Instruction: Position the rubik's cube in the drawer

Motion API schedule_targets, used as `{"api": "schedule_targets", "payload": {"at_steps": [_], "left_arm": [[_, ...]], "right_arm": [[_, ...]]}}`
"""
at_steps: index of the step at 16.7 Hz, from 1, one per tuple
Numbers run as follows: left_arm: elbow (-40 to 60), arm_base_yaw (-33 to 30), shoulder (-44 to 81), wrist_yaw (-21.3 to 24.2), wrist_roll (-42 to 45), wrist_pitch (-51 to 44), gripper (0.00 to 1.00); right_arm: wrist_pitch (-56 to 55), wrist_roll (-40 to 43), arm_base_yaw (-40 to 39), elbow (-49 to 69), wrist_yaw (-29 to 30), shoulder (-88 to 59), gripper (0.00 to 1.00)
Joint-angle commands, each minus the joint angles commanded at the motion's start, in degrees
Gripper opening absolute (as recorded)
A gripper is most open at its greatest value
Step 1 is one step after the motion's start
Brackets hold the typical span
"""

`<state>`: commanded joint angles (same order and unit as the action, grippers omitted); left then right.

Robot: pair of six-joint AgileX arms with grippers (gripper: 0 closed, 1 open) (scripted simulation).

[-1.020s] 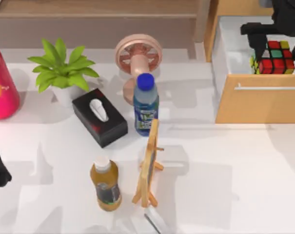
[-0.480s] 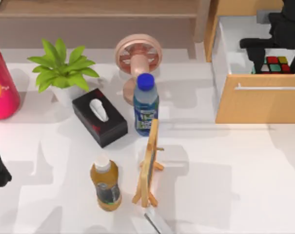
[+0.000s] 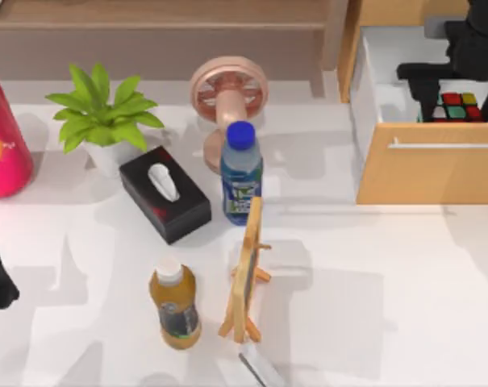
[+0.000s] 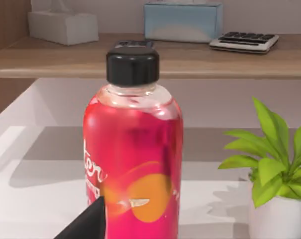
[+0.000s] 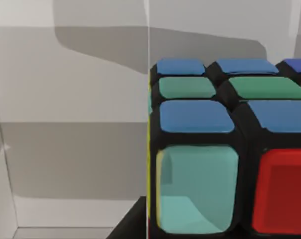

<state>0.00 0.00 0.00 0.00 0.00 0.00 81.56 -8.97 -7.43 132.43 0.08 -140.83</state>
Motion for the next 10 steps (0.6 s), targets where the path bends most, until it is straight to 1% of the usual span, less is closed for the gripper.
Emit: {"api": "schedule_targets", "payload": {"at_steps": [4,5,10], "left_arm": [[0.0,0.0,0.0,0.0,0.0,0.0,1.0],[0.0,0.0,0.0,0.0,0.0,0.0,1.0],[0.0,0.0,0.0,0.0,0.0,0.0,1.0]], "right_arm": [[0.0,0.0,0.0,0.0,0.0,0.0,0.98],[0.0,0.0,0.0,0.0,0.0,0.0,1.0],[0.0,0.0,0.0,0.0,0.0,0.0,1.0]]}}
